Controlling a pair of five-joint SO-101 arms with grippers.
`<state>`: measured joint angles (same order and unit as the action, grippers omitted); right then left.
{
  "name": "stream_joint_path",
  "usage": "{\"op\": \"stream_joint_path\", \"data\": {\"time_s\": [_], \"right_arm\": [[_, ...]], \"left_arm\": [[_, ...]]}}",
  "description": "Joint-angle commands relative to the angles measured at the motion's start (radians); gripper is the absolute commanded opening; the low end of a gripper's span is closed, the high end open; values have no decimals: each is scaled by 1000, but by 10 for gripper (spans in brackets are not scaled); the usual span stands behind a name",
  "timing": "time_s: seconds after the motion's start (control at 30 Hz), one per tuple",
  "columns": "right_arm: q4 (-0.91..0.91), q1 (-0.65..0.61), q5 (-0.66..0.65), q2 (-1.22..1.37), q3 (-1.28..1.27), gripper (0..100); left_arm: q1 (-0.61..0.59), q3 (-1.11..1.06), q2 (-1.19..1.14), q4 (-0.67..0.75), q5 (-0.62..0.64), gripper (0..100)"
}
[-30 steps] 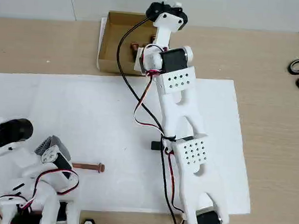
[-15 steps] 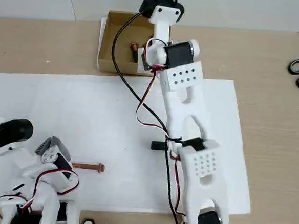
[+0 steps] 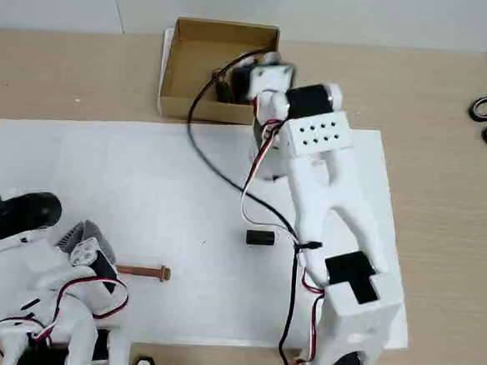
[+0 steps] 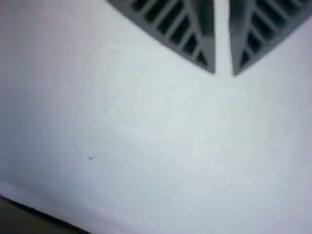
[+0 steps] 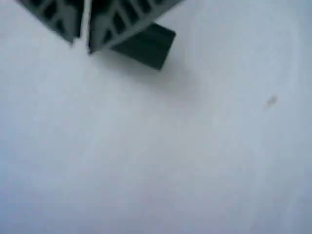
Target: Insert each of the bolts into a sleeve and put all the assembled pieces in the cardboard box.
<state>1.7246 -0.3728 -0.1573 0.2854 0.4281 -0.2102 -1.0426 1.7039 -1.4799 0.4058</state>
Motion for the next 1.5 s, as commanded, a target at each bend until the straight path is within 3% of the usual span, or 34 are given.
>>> {"op": "stream_joint_path", "data": {"time_s": [0.0, 0.23, 0.47, 0.7, 0.97, 1.23, 1.47], "right_arm": [[16, 2, -247, -111, -74, 3], [12, -36, -526, -236, -230, 4], [12, -116, -710, -354, -402, 5], [12, -203, -753, -409, -559, 5], [-28, -197, -784, -409, -661, 120], [-119, -160, -856, -403, -664, 118], [-183, -142, -899, -300, -660, 119]], "left_arm": [[3, 15, -2, 54, -37, 6], [3, 15, -2, 91, -60, 7], [3, -36, -2, 92, -60, 7], [2, -41, -2, 147, -60, 7], [-5, -33, 0, 141, -60, 7], [-143, -36, 0, 146, -55, 7], [-150, -39, 0, 140, -55, 7]]}}
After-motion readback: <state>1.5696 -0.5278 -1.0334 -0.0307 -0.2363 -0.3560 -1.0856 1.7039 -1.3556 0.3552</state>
